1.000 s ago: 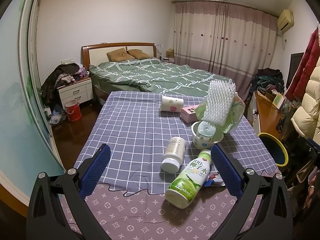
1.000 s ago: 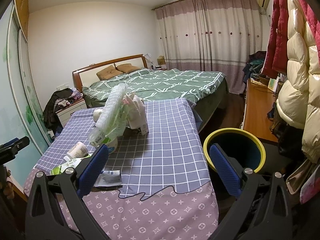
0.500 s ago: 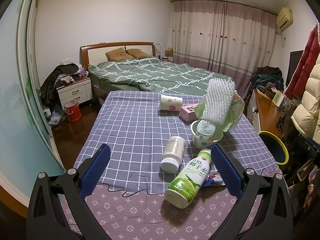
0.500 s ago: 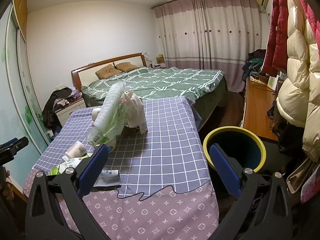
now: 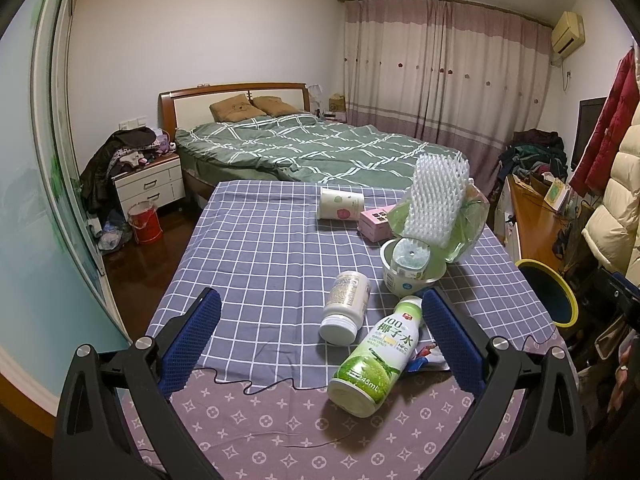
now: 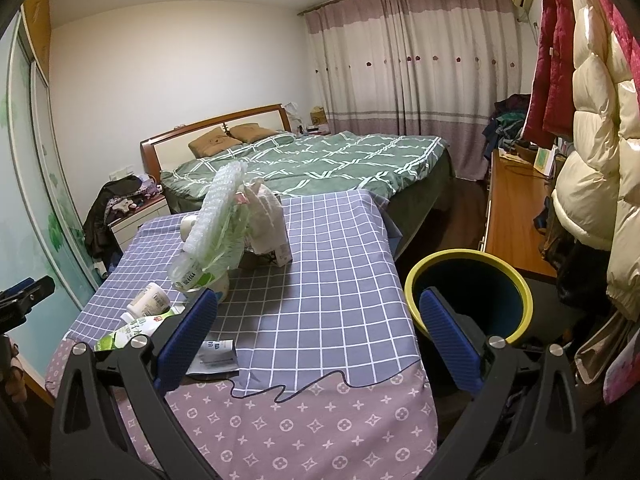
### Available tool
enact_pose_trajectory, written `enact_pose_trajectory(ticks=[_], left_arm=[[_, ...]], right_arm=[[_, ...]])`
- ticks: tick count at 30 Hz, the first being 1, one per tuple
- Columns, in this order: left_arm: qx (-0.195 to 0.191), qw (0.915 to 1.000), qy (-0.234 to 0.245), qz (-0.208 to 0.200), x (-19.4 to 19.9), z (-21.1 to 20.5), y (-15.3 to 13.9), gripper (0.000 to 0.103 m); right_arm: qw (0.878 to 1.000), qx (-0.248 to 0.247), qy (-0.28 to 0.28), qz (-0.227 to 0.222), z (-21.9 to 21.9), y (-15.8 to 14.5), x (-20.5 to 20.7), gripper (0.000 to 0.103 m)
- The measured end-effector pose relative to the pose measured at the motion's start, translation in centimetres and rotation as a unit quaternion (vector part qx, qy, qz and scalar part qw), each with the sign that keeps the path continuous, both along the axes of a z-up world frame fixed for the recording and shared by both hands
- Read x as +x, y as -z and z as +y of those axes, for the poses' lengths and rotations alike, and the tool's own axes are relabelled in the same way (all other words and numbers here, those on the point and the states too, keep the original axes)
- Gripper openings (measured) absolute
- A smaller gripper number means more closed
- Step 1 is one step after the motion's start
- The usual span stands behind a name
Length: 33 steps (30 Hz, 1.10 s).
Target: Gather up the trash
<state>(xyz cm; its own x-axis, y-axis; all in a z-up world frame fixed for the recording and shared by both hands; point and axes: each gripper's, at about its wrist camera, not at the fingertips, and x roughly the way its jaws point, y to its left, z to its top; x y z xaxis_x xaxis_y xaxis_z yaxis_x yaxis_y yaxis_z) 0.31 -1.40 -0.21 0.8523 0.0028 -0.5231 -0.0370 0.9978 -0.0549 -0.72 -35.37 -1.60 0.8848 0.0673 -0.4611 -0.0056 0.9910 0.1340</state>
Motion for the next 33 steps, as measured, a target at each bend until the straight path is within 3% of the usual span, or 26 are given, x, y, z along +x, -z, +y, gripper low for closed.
enact_pose_trajectory(ticks=[20,27,32,33], left_arm=[[0.003,1.0,0.004,0.006,0.7,0.3,0.1,0.099],[-0.002,0.9999,0.006,0.013,1.1,0.5,0.5,0.099],[-0.013,0.9997,-0.001,0.021,1.8,1.3,1.3,0.099],[-0.015,0.9996,-0.003,0.022,2.0,1.5,1.5,0.099]], right_arm=[[1.0,-0.003,0.001,0.008,0.1,0.2,0.9,0.097],[0.999,0.009,-0.041,-0.002,1.3,-0.4,3.3,0.096],[0.996,0.022,-0.085,0.01,3.2,-0.6,6.7,0.06],[0.995,0.025,-0.093,0.014,3.6,-0.7,7.4,0.058]])
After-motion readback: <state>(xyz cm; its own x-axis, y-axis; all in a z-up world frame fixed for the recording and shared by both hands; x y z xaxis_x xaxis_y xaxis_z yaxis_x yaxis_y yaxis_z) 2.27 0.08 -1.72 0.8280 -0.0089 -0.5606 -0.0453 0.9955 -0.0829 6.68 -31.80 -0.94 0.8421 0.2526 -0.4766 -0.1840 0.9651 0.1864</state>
